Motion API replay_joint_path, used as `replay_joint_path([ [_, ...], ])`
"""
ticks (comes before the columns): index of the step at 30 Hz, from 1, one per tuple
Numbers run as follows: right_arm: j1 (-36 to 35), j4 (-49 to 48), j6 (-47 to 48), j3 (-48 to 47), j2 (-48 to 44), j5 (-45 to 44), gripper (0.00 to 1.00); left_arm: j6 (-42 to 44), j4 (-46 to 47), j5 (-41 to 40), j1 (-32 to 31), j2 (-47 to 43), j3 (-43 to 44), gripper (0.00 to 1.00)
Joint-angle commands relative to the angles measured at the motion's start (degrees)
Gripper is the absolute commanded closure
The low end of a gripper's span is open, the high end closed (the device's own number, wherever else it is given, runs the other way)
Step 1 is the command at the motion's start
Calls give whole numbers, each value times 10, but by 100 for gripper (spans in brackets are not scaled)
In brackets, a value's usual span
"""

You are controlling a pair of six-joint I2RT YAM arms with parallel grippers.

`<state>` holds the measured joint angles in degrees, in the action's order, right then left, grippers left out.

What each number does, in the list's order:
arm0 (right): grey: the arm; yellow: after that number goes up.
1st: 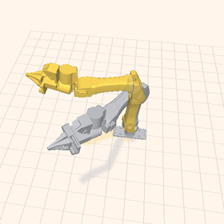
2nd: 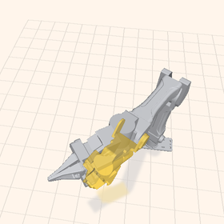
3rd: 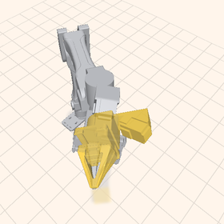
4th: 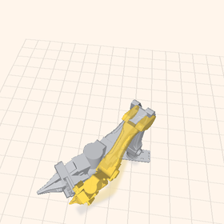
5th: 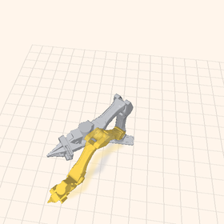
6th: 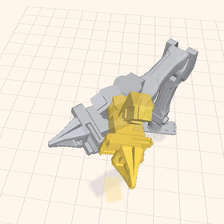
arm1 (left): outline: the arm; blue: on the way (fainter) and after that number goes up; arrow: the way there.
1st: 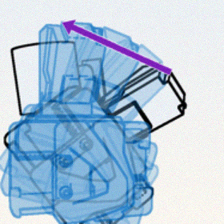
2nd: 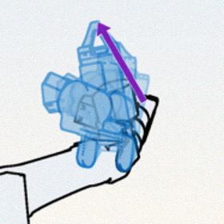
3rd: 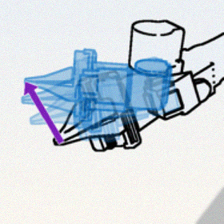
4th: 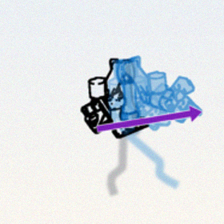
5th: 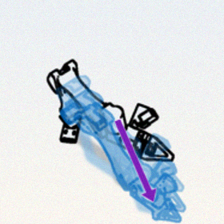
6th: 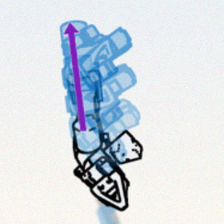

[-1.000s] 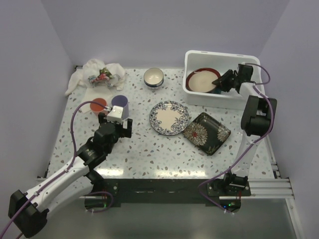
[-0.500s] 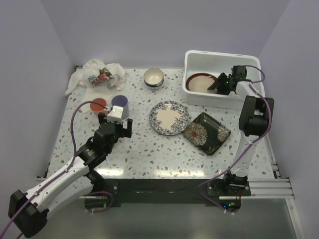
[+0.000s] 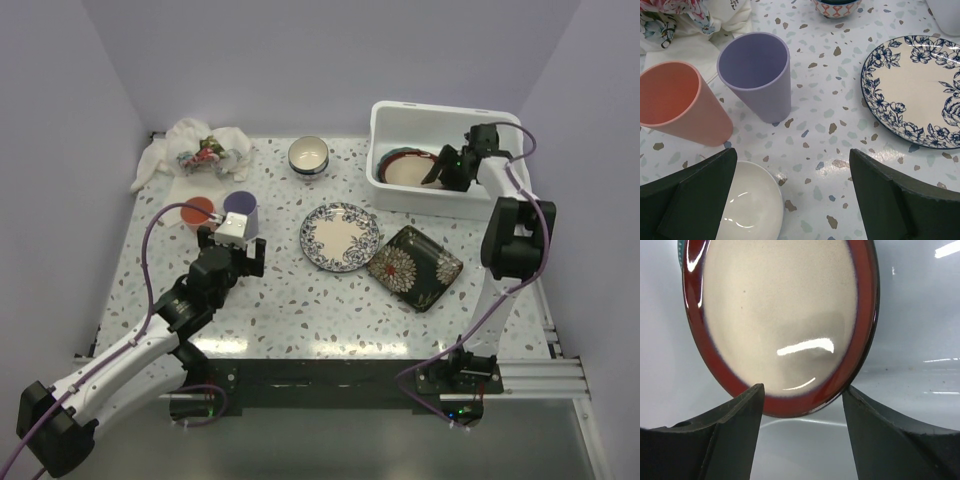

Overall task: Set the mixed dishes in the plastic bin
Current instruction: Place the plate in the plate inside a plastic bin, then pick up the plate from the center of the board.

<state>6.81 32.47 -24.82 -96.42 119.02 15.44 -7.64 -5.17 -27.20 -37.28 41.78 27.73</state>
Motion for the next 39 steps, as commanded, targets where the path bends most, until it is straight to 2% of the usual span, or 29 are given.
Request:
replay_joint_path([
  [1, -14, 22, 43, -20, -89, -24, 33, 9, 26, 6, -2, 0, 13, 0],
  [7, -17, 22, 48, 4, -140, -39, 26, 6, 23, 7, -2, -4, 15, 1],
  [10, -19, 23, 49, 18, -168, -40, 18, 4, 20, 9, -1, -6, 19, 1],
  [16, -34, 9, 38, 62, -237, -65, 14, 1, 13, 17, -1, -6, 23, 0],
  [19, -42, -15, 10, 108, -287, -74, 11, -5, 2, 20, -1, -4, 30, 0],
  [20, -43, -27, -3, 132, -315, -74, 7, -7, 2, 22, -2, -4, 31, 0],
  [22, -53, -43, -22, 166, -343, -74, 6, -11, 1, 26, -1, -4, 31, 0],
  [23, -57, -49, -30, 177, -361, -75, 2, -17, 1, 28, -1, -4, 32, 0],
  [29, -79, -97, -86, 285, -502, -73, 2, -63, -7, 54, -2, 21, 47, 0],
  [34, -79, -144, -116, 388, -619, -31, 2, -118, -41, 72, -2, 89, 101, 0],
  [39, -78, -172, -129, 457, -693, 17, 2, -171, -69, 74, -3, 168, 148, 0],
])
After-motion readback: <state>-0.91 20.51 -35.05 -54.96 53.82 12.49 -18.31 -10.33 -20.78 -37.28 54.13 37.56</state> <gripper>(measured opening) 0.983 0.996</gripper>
